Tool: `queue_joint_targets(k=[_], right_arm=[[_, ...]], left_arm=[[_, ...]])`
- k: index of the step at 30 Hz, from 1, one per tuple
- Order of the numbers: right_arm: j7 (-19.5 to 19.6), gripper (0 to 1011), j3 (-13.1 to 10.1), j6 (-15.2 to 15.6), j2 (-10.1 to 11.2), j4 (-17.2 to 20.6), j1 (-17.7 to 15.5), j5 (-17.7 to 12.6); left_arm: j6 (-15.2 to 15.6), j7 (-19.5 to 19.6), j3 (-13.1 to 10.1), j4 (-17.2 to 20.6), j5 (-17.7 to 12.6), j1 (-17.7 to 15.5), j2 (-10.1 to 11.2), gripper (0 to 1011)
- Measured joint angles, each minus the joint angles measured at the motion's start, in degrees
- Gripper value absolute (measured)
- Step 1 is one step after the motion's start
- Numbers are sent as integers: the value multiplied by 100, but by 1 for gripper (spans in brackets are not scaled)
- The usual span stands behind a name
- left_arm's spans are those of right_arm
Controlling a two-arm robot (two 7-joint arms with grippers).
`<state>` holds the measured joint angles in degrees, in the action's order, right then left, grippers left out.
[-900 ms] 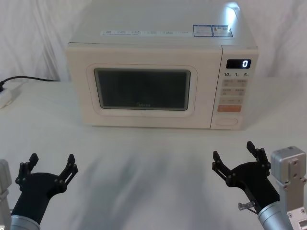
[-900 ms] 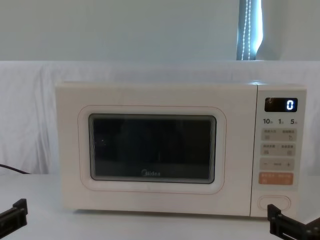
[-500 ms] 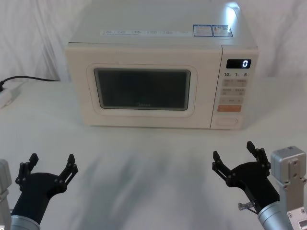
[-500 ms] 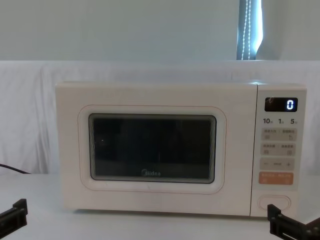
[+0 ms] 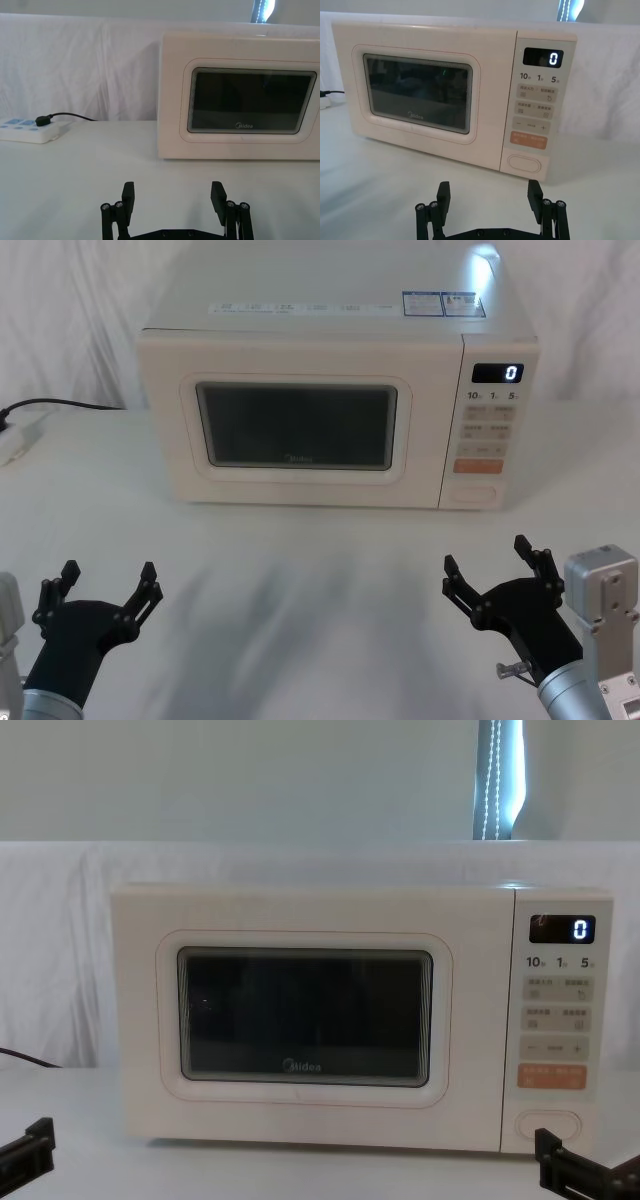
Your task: Press the button to open the microwave door with one hand; close the microwave door with the other hand.
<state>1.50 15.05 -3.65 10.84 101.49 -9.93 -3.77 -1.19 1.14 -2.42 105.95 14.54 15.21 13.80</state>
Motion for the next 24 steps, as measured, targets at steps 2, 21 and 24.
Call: queue_joint_targets(k=[2,21,24], right_arm=[[0,1002,0,0,0,0,0,0],[0,844,0,0,0,0,0,0],[0,718,0,0,0,0,0,0]], left_arm=[[0,0,0,0,0,0,0,1001],[0,0,0,0,0,0,0,1001],[0,0,0,0,0,0,0,1001]])
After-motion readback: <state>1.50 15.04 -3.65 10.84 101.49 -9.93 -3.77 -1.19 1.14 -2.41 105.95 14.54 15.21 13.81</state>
